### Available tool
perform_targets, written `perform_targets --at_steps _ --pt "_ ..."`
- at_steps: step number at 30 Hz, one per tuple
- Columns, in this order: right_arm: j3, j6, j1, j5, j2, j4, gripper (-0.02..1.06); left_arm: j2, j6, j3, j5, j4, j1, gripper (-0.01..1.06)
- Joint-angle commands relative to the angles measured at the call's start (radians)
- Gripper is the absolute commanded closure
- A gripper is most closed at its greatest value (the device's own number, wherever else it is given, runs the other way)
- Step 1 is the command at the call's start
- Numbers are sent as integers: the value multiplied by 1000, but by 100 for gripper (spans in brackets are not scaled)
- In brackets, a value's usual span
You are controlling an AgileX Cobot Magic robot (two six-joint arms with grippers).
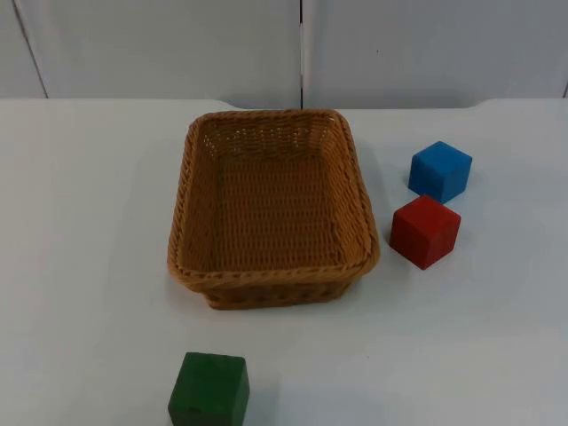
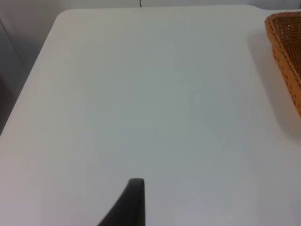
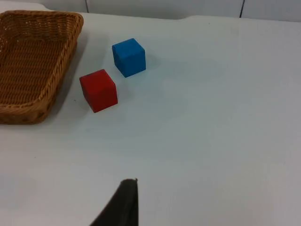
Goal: Pick up one cube with each hand and place exactly two cubes into the same basket, leaving the remaining cube outside.
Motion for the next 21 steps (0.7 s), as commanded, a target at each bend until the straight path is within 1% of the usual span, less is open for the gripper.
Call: perform_targets --at_steps 1,7,12,15,17,21 --pt "-22 -6 -6 -6 9 3 -1 -3 -4 3 -13 8 4 0" --pt "-77 -13 -6 -26 97 3 -1 -3 -4 3 -13 7 4 0" --pt "-114 -13 -6 -38 156 3 -1 -3 -4 -4 -15 -22 4 0" --pt "-114 -18 -4 -65 173 3 -1 -3 -4 -23 -19 -37 4 0" --pt "-114 -20 -4 -100 196 3 -1 17 -4 -45 -19 -36 4 0" --pt "-114 -22 -4 -116 230 3 -1 76 -4 -66 -22 -39 4 0"
